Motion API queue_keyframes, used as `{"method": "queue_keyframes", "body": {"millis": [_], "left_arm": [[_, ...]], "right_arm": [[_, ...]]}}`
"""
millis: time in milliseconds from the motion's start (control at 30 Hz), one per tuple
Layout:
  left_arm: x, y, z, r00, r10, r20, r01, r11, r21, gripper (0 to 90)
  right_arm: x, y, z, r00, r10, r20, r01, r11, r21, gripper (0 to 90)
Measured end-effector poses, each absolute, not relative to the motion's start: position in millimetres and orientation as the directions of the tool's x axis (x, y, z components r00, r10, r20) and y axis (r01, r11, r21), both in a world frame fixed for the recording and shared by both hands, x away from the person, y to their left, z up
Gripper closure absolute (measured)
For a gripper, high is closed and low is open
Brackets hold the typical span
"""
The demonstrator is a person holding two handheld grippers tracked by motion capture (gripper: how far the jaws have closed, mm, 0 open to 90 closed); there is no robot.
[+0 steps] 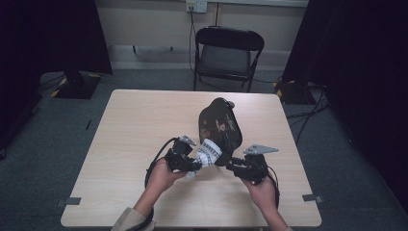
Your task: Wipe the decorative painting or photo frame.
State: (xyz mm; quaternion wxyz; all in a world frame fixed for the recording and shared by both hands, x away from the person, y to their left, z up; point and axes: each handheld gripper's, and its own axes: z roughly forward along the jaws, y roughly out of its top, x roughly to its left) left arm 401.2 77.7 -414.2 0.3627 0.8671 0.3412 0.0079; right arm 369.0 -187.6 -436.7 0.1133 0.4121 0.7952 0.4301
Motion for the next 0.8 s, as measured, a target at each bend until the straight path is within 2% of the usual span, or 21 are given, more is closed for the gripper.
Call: {"method": "queue_keyframes", "body": {"millis": [400, 567, 800], "left_arm": [[395.6, 63.2, -343.5, 0.827, 0.54, -0.16, 0.457, -0.477, 0.751, 74.1], [392.3, 51.5, -348.5, 0.846, 0.51, -0.157, 0.439, -0.498, 0.748, 74.1], [395.4, 49.5, -367.8, 0.834, 0.52, -0.181, 0.473, -0.508, 0.72, 74.1]], "right_arm": [[369.8, -190.9, -437.2, -0.628, 0.758, 0.176, 0.563, 0.287, 0.775, 67.8], [370.0, -192.4, -436.6, -0.627, 0.759, 0.176, 0.562, 0.285, 0.777, 68.6], [369.8, -193.4, -433.8, -0.631, 0.758, 0.163, 0.55, 0.29, 0.783, 69.4]]}}
